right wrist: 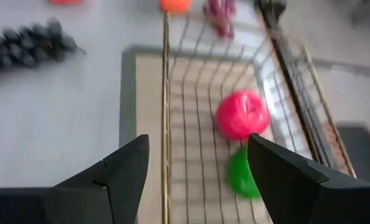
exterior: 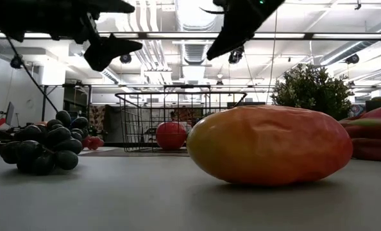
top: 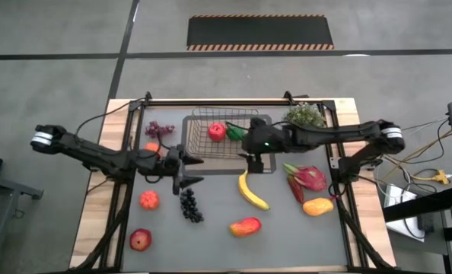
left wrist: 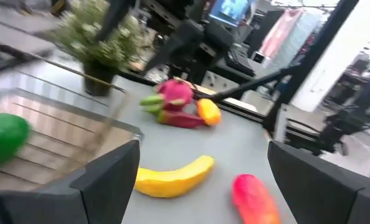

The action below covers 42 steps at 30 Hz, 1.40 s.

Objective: Build produce basket
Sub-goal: Put the pumpkin into the wire basket

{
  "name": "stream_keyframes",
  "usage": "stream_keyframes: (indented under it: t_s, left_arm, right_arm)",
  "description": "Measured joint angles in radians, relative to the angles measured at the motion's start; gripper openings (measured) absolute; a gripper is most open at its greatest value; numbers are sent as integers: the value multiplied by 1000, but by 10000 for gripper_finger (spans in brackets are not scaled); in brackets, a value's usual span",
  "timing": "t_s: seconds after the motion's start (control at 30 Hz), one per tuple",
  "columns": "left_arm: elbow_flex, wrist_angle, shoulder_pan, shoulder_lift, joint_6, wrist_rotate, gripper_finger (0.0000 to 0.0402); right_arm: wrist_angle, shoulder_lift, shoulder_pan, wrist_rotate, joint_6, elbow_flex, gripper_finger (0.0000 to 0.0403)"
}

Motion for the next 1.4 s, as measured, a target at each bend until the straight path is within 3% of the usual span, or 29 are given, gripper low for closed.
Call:
stream_keyframes:
  t_s: [0.13, 0.23, 0.33, 0.5, 0.57, 0.7, 0.9, 1.17, 1.4]
  left_arm:
    - [59, -61, -69, 68, -99, -11, 336]
    - [129, -225, -122, 119, -252, -15, 336]
    - [237, -530, -176, 173, -472, -15, 336]
    - [459, -1215, -240, 290, -797, 80, 336]
    - [536, -1412, -244, 335, -856, 134, 336]
    - [627, -1633, -244, 391, -865, 208, 336]
    - [597, -1727, -251, 395, -920, 283, 336]
    - [481, -1711, -275, 351, -1028, 287, 336]
    - [461, -1708, -289, 343, -1040, 288, 336]
  right_arm:
    - [266, -70, 39, -3, -81, -159, 251]
    - [467, -114, 62, -5, -146, -264, 251]
    - [582, -147, 70, -42, -178, -344, 250]
    - [677, -174, 69, -105, -187, -420, 249]
    - [674, -174, 69, -105, -187, -425, 249]
    - [672, -150, 69, -105, -186, -426, 249]
    - [671, -123, 69, -105, -160, -426, 247]
    - [674, -114, 69, -105, -155, -426, 246]
    - [674, -113, 69, -105, -129, -426, 247]
